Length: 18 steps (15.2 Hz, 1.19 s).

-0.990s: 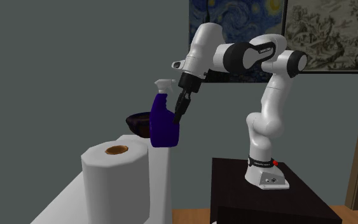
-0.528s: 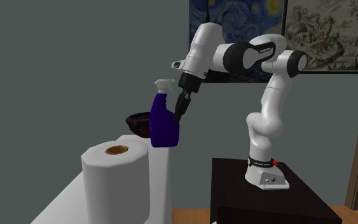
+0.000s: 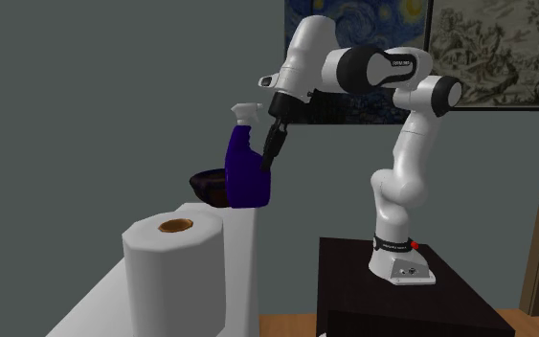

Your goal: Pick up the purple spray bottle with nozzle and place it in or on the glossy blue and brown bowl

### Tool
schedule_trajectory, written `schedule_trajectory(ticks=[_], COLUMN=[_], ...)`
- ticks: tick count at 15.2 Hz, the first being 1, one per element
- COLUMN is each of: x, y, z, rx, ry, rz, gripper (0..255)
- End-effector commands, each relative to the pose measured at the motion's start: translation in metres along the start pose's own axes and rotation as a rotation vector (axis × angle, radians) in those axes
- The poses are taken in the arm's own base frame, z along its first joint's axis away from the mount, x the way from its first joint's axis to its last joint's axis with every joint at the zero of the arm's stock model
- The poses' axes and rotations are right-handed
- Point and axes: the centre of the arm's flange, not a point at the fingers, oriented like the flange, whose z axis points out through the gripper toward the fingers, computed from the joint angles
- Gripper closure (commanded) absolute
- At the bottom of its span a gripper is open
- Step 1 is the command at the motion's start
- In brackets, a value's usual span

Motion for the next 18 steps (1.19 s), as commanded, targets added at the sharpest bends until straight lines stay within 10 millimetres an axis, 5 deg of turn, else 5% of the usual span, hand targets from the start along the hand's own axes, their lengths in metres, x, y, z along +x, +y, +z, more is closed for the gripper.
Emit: schedule_trajectory(ticks=[1, 18], x=[0.004, 0.036], y=[0.000, -0.002], z=[-0.010, -0.094], rx=[0.000, 0.000], ry=[0.000, 0.000], rz=[0.000, 0.000], gripper=[255, 255])
